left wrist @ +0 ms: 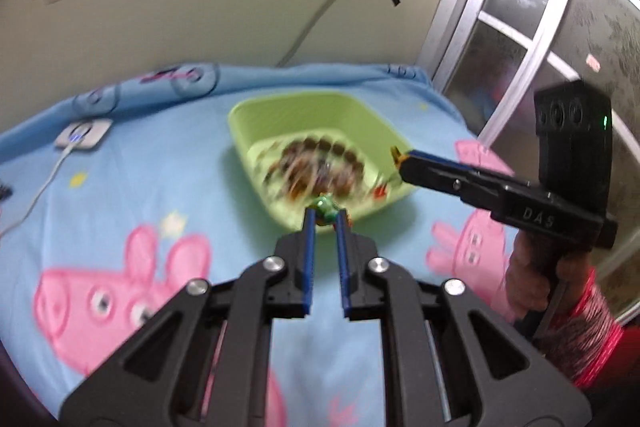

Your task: Organize jewelry

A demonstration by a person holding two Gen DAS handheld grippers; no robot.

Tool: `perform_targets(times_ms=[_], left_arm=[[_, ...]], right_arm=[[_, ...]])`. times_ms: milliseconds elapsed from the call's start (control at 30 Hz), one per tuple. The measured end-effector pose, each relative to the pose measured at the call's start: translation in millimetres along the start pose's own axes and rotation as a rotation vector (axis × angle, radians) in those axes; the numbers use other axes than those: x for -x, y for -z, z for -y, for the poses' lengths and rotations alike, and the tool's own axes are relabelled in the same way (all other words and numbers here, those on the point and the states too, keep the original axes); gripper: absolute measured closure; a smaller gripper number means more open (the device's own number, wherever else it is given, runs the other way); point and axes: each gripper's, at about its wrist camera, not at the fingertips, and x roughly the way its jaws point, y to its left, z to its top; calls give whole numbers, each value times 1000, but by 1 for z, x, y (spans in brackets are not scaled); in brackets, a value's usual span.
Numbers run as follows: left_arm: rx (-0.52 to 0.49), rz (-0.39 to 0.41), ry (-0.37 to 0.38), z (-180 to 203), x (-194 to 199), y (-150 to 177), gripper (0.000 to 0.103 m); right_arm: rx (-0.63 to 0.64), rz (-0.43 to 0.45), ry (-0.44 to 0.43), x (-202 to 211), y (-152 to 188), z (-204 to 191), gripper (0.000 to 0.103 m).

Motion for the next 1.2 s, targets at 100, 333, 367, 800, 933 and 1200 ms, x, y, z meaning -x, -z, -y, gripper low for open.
perform_targets(times_ms=[100,333,367,800,933,1200], left_arm=[[9,-22,19,7,-25,-24,93],[2,-134,-9,18,-94,-55,93],[6,-149,-30,17,-103,-58,93],[94,-26,-210,-10,-26,-16,93],[68,-17,-339,-8,-6,25,93],[83,-5,-458,-12,14,83,93]], right_arm=[[-53,18,23,-2,-11,26,103],[-165,17,10,-15,-14,69,89],[-166,28,17,-13,-14,72,87],[-111,81,-28,3,-6,54,85],[-83,69,-32,4,3,32,85],[-117,-4,-44,2,41,-4,84]])
